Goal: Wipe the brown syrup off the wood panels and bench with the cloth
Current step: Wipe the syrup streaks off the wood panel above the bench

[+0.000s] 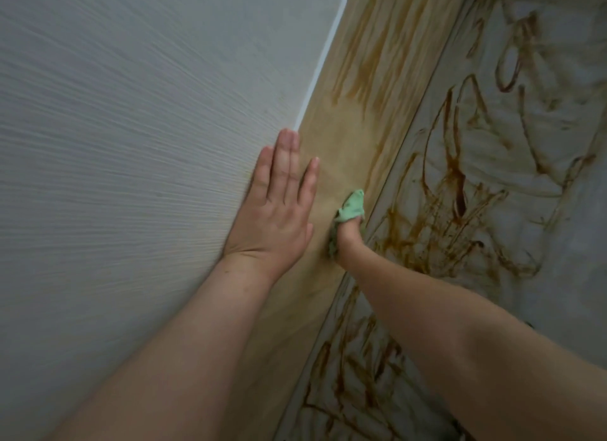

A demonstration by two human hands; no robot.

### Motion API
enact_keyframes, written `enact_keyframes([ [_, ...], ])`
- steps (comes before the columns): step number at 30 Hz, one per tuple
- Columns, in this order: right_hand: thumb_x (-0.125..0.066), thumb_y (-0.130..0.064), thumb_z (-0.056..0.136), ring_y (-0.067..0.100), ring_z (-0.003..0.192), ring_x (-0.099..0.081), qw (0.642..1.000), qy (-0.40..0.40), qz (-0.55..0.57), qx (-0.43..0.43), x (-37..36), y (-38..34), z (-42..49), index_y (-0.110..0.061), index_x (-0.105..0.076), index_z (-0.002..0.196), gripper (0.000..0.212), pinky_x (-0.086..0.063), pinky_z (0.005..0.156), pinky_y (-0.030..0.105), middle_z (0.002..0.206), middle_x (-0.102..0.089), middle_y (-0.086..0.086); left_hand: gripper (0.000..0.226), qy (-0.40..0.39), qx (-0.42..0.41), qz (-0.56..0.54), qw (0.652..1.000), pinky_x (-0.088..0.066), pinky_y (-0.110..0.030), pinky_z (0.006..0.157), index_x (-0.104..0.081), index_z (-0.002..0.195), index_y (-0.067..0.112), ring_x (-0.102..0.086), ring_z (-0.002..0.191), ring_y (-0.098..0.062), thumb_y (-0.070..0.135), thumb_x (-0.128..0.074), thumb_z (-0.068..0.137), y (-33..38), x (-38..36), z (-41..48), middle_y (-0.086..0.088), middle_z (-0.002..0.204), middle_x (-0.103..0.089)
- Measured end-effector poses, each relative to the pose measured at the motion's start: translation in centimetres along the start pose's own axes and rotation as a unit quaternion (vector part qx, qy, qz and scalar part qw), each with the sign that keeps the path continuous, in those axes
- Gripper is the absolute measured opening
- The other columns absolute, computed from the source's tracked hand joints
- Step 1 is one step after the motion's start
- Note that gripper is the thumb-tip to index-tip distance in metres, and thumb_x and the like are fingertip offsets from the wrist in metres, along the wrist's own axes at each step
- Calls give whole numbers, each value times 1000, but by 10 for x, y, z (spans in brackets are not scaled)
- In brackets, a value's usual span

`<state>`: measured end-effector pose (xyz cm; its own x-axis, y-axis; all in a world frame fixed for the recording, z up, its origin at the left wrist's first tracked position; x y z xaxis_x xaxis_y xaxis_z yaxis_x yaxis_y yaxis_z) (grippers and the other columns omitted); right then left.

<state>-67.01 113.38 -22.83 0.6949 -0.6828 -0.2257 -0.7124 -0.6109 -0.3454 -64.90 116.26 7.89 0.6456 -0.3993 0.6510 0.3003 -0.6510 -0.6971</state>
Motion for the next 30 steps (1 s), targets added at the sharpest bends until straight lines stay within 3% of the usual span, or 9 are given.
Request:
enact_keyframes([
  [2,-20,-82,92,31,134,-52,988,-34,89,-121,-10,47,9,-21,-42,156,91,-39,117,47,150,-53,8,81,6,-4,16,1000,6,-61,124,-3,163,3,7,153,-55,49,-24,101,0,0,-2,-44,160,12],
  [5,-21,-110,57,33,135,-49,985,-21,99,-141,-8,41,38,-31,-36,159,130,-35,117,55,153,-50,5,80,17,-3,26,1000,5,-61,124,-3,163,3,6,153,-55,49,-23,102,-1,0,-2,-44,160,11],
  [8,-33,-80,94,23,122,-56,988,31,144,-46,11,-24,45,-23,-48,153,84,-43,104,37,148,-56,7,80,18,2,20,1000,6,-62,124,-4,164,4,7,153,-54,50,-25,101,0,-1,-2,-43,160,12],
  [10,-33,-74,99,18,116,-54,981,60,186,-4,24,-45,60,-20,-57,144,73,-40,104,32,138,-60,4,81,19,4,21,1000,8,-62,123,-5,164,4,8,153,-54,50,-26,101,1,-2,-1,-43,160,12],
  [13,-25,-69,104,19,116,-55,978,40,205,29,26,-27,83,-22,-59,141,69,-40,102,29,127,-61,1,81,21,7,21,1000,11,-62,123,-4,164,6,12,152,-54,50,-26,100,-1,-3,0,-43,160,15],
  [18,-42,-65,102,25,119,-61,973,67,222,-6,21,62,105,-24,-64,133,56,-46,110,38,132,-65,6,82,24,12,25,999,14,-62,122,-2,164,8,17,152,-53,51,-27,99,1,-6,-2,-41,160,17],
  [23,-43,-81,87,27,135,-50,975,94,198,24,34,59,137,-21,-49,153,89,-36,118,42,152,-51,3,82,39,9,48,998,7,-63,124,-1,165,11,16,152,-54,54,-23,98,3,-8,-3,-42,160,15],
  [27,-43,-64,98,20,123,-53,976,104,160,107,46,25,148,-19,-55,147,68,-38,117,41,135,-58,0,82,35,6,65,997,7,-63,124,2,165,13,16,152,-54,54,-17,96,5,-9,-4,-42,160,16],
  [30,-46,-59,102,22,127,-54,964,135,193,126,50,22,156,-21,-60,142,57,-37,118,40,140,-59,2,82,41,9,66,997,7,-63,124,2,165,13,17,152,-53,54,-16,96,5,-9,-4,-42,160,17],
])
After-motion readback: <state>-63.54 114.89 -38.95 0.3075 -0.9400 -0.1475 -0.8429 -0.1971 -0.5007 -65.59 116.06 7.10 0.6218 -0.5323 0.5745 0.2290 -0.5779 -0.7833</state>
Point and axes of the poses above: each hand's wrist, its own z-axis towards the middle knuckle, its own x-axis out of the back of the hand, y = z × x, the point moved 7 cm from there along z, towards the middle knuckle
